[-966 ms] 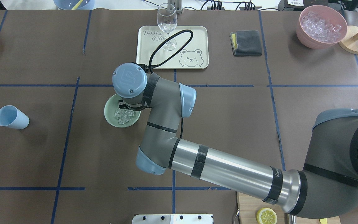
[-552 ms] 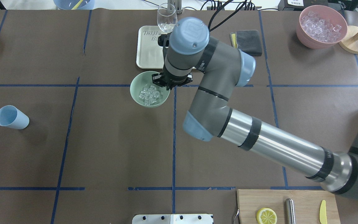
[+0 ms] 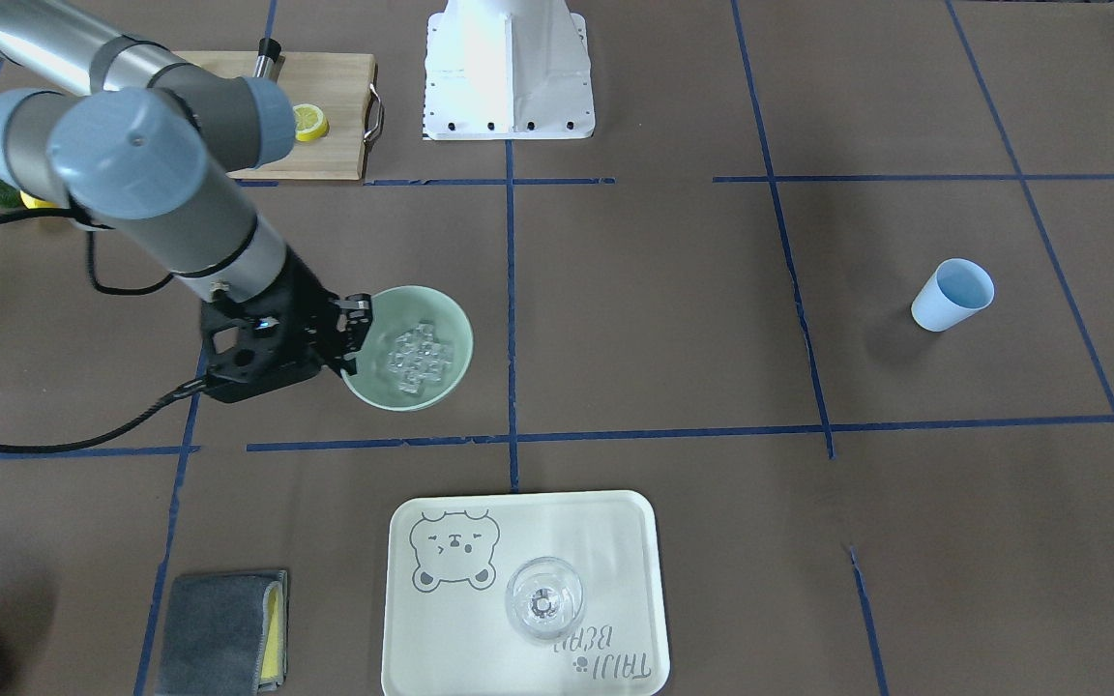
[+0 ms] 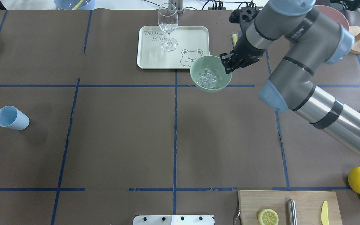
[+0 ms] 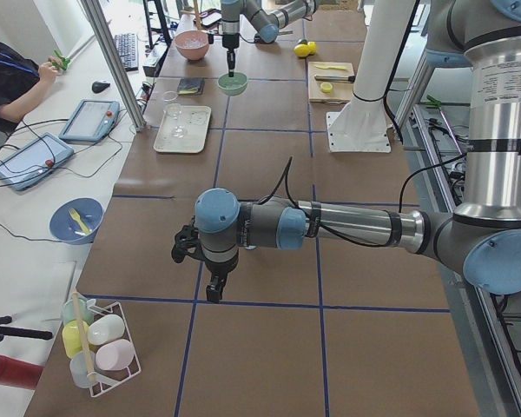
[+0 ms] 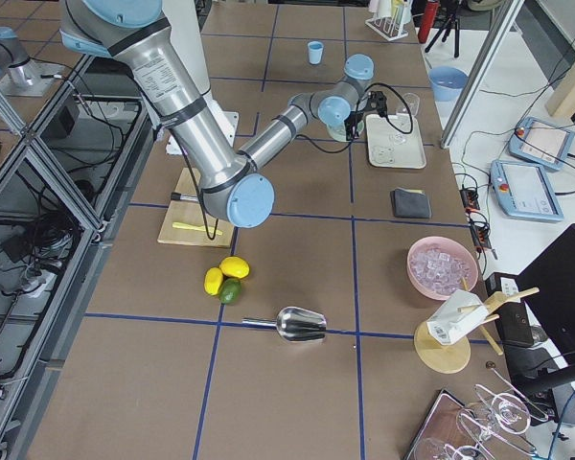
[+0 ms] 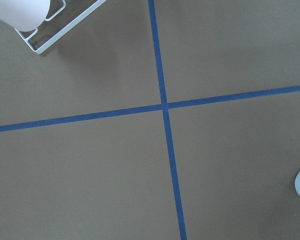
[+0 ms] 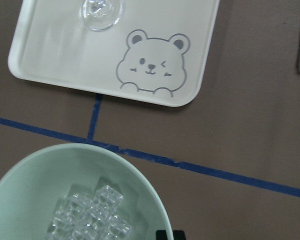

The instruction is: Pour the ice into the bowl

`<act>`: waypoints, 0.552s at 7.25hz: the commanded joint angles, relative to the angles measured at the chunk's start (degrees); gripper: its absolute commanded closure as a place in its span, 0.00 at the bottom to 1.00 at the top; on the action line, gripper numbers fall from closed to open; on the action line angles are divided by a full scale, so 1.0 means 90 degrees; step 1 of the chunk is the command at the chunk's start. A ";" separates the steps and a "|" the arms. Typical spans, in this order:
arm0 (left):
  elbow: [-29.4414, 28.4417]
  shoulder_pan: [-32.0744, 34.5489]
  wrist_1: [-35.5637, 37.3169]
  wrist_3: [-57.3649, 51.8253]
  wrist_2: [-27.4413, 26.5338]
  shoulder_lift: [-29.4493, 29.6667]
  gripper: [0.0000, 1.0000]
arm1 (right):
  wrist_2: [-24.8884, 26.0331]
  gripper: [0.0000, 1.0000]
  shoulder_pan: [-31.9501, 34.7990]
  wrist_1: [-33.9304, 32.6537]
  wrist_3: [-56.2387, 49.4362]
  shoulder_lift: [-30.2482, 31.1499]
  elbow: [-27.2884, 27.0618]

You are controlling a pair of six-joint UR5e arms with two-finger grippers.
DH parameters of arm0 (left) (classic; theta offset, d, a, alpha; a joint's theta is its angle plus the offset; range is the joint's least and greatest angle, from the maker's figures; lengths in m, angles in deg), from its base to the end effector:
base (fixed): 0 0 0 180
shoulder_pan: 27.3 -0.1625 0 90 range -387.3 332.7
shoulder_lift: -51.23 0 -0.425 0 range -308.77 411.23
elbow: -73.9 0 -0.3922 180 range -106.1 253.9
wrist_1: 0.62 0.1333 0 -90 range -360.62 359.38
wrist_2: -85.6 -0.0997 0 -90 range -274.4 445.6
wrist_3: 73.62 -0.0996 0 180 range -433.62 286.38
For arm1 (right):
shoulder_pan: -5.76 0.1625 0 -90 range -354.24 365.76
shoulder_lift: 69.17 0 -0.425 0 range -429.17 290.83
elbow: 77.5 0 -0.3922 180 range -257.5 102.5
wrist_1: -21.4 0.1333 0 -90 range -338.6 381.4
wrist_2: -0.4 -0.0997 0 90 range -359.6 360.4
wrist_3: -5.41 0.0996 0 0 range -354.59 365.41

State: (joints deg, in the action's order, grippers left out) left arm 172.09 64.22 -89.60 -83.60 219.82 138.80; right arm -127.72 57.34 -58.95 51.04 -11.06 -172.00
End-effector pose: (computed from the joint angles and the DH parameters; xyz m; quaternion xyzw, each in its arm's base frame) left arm -0.0765 -0.4756 0.6107 0.0758 0.3703 0.0838 0.9220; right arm -0.3575 -0.5663 0.2733 0.0734 -0.4707 -0.0728 0.8762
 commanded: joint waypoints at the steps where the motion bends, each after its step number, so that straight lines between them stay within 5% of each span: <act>1: -0.0001 -0.0003 -0.0005 -0.0062 0.0018 0.0006 0.00 | -0.0208 1.00 0.0497 0.0090 -0.0878 0.1331 -0.0475; 4: 0.0018 -0.0003 -0.0006 -0.0062 0.0047 0.0006 0.00 | -0.0179 1.00 0.0723 0.1665 -0.1487 0.3225 -0.0594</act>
State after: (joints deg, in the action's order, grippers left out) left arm 172.21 64.20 -89.65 -84.16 220.19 138.85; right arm -129.34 63.31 -51.05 38.75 11.39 -177.42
